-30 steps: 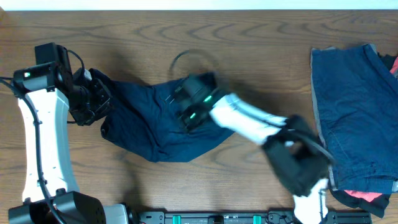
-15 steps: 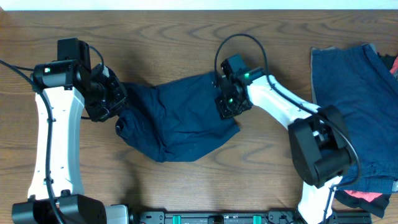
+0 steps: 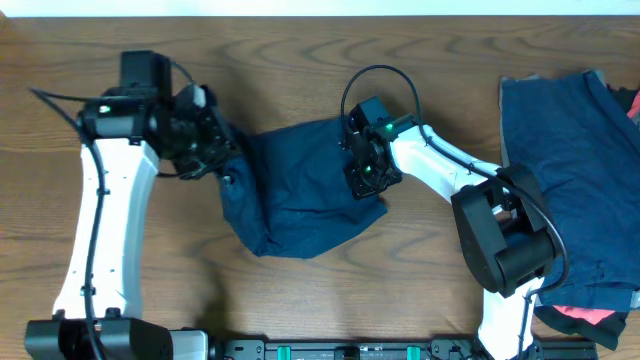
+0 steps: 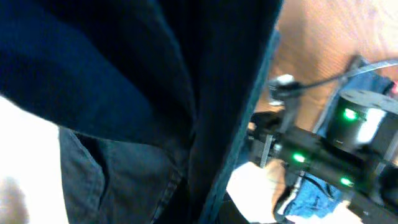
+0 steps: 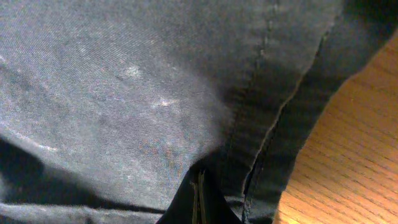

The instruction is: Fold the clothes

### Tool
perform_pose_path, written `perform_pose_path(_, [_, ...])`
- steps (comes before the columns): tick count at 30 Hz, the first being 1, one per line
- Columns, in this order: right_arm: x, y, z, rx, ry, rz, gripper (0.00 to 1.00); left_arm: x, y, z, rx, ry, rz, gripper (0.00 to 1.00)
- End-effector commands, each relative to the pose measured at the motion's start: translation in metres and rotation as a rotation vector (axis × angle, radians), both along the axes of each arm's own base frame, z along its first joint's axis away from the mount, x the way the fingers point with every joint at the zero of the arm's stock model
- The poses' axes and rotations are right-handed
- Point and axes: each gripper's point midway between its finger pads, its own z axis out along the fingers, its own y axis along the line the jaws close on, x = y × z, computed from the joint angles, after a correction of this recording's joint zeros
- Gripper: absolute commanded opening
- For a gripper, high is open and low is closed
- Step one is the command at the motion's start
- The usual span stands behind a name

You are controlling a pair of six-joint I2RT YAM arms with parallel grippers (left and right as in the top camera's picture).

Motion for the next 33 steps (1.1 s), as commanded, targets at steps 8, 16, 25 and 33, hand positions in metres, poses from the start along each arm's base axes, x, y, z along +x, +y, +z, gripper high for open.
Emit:
perform_pose_path(8, [-0.022, -0.015, -0.040, -0.107, 0.089, -0.006, 0.01, -0.002, -0.086, 0.006, 0.019, -0.050, -0.114, 0.06])
perform_pose_path(16, [-0.024, -0.016, -0.040, -0.112, 0.098, -0.012, 0.01, -0.010, -0.129, -0.012, 0.090, -0.058, -0.198, 0.06])
perform_pose_path(25, [-0.028, -0.016, -0.039, -0.119, 0.109, -0.005, 0.01, -0.001, -0.140, -0.006, 0.059, -0.098, -0.175, 0.06])
perform_pose_path(33, [-0.029, -0.018, -0.032, -0.138, 0.127, -0.057, 0.05, -0.001, -0.145, -0.004, 0.053, -0.109, -0.185, 0.23])
